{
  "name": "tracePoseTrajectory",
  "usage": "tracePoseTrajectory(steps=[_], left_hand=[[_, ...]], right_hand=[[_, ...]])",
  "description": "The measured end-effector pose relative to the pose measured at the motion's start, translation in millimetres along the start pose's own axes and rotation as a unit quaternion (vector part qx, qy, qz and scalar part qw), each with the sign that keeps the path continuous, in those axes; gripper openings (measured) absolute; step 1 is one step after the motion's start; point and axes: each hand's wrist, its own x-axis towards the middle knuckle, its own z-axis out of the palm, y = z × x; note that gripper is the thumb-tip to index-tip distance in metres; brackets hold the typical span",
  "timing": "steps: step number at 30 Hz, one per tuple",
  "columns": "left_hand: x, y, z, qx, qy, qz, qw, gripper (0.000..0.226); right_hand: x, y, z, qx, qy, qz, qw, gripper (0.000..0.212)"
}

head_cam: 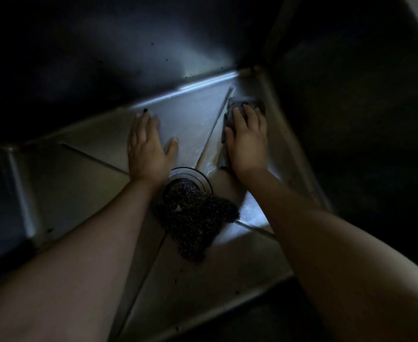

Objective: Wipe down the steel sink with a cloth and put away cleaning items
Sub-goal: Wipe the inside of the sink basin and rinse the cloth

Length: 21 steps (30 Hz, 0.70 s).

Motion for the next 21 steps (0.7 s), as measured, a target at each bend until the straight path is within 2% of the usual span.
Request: tracePoseTrajectory(steps=[4, 13, 18, 21], left_hand=[[0.4, 6.1, -9.0, -0.01, -0.043, -0.005, 0.999, 0.074], [-21.3, 43.0, -18.6, -0.005, -0.076, 0.049, 0.996, 0.06], [-38.1, 62.6, -16.2, -0.019, -0.113, 0.046, 0.992, 0.057], [-49.1, 72.7, -16.4, 0.007, -0.146, 0.087, 0.985, 0.064]], right_hand=[[-1.9, -1.3, -2.4, 0.012, -0.003, -0.004, 1.0, 0.046], [-12.4, 10.8, -7.1, 0.02, -0.043, -0.028, 0.998, 0.046], [-37.1, 21.9, -12.2, 0.027, -0.061, -0.009, 0.998, 0.047], [-48.3, 24.1, -15.7, 0.047, -0.065, 0.021, 0.997, 0.048]])
